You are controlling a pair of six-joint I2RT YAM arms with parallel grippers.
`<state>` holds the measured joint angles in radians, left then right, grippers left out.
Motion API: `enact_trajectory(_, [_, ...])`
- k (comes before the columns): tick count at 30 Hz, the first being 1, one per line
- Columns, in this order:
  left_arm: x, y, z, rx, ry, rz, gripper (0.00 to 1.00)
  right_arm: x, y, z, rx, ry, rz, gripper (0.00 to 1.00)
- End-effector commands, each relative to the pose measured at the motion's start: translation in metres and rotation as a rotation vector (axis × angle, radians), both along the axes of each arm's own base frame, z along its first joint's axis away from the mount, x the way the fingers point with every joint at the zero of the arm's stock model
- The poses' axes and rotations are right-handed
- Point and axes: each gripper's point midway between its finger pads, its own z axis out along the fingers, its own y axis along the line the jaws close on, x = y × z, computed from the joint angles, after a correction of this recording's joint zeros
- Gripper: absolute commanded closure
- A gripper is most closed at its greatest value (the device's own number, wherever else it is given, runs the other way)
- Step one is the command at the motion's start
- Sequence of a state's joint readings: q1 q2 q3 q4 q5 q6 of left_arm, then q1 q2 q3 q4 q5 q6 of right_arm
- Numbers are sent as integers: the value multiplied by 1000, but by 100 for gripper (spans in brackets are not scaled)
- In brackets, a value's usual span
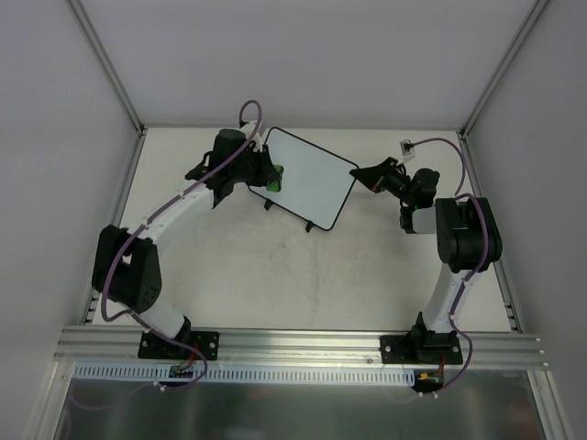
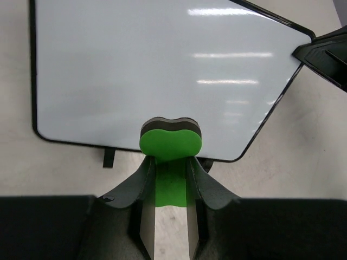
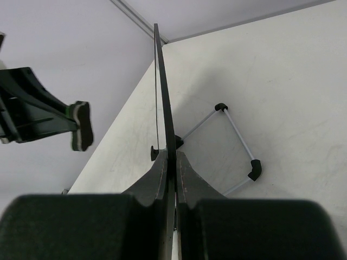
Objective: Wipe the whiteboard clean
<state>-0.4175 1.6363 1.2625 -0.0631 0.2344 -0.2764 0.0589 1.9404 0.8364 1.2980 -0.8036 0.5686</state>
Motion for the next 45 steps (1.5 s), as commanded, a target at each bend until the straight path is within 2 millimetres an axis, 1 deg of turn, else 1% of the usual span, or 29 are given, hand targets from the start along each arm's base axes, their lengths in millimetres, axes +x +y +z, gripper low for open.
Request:
enact_trajectory(1, [-26, 48, -13, 24, 117, 153, 100, -19, 16, 55, -7, -292, 85, 100])
enact_trajectory(2, [-32, 54, -20, 16, 146, 175, 100, -19, 16, 56, -7, -294, 87, 100])
enact_trajectory(3, [-46, 64, -45, 26, 213, 203, 100, -19, 16, 55, -8, -294, 87, 100])
enact_trajectory(4, [-54, 70, -47, 6, 233, 236, 100, -19, 16, 56, -7, -294, 87, 100])
enact_trajectory(6, [-66, 82, -63, 18, 269, 278, 100, -19, 17, 55, -6, -291, 87, 100])
enact_trajectory(7, [-79, 88, -77, 34, 297, 293, 100, -19, 17, 55, -6, -291, 87, 100])
enact_trajectory(8, [-83, 94, -84, 53, 303, 309, 100, -19, 17, 55, -6, -291, 87, 100])
enact_trajectory(9, [-94, 100, -98, 78, 331, 318, 100, -19, 16, 55, -6, -292, 86, 99])
enact_trajectory(12, [-104, 109, -112, 104, 359, 342, 100, -18, 17, 56, -6, -294, 87, 100])
enact_trajectory(13, [-108, 113, -122, 115, 384, 349, 100, -18, 17, 56, -5, -294, 89, 100])
enact_trajectory(17, [-109, 119, -140, 159, 431, 362, 100, -18, 17, 54, -5, -290, 89, 100])
enact_trajectory(19, [-108, 120, -148, 176, 453, 367, 100, -18, 16, 54, -6, -290, 87, 98])
enact_trajectory(23, [-106, 121, -153, 191, 467, 367, 100, -18, 16, 54, -5, -287, 91, 96])
enact_trajectory(24, [-107, 122, -154, 196, 468, 367, 100, -18, 16, 54, -6, -290, 90, 89])
enact_trajectory(25, [-106, 124, -154, 208, 466, 372, 100, -18, 16, 54, -5, -289, 91, 86])
enact_trajectory(26, [-106, 126, -155, 217, 467, 379, 100, -18, 16, 53, -6, -287, 91, 86])
enact_trajectory(27, [-106, 127, -154, 224, 463, 385, 95, -17, 16, 53, -6, -288, 87, 86])
enact_trajectory(28, [-106, 129, -154, 231, 461, 390, 94, -17, 16, 53, -6, -289, 86, 84])
enact_trajectory(33, [-107, 132, -156, 254, 470, 392, 92, -17, 16, 52, -7, -286, 87, 84])
enact_trajectory(35, [-106, 137, -156, 275, 470, 409, 92, -17, 16, 51, -7, -285, 87, 83])
enact_trajectory(36, [-105, 138, -156, 280, 469, 413, 90, -17, 16, 51, -7, -285, 87, 78])
enact_trajectory(37, [-106, 139, -158, 286, 475, 418, 86, -17, 16, 52, -7, -286, 85, 77])
enact_trajectory(38, [-106, 140, -157, 289, 475, 424, 78, -17, 16, 52, -7, -286, 87, 77])
enact_trajectory(40, [-108, 141, -157, 292, 475, 424, 72, -16, 15, 52, -6, -285, 83, 76])
enact_trajectory(42, [-107, 141, -155, 290, 471, 425, 63, -15, 15, 51, -6, -285, 81, 70])
enact_trajectory(43, [-107, 141, -153, 291, 469, 427, 63, -15, 14, 51, -5, -282, 78, 70])
enact_trajectory(44, [-108, 143, -153, 295, 468, 432, 61, -15, 14, 50, -6, -282, 78, 70])
enact_trajectory(45, [-107, 143, -152, 295, 465, 434, 56, -14, 14, 50, -7, -281, 76, 71])
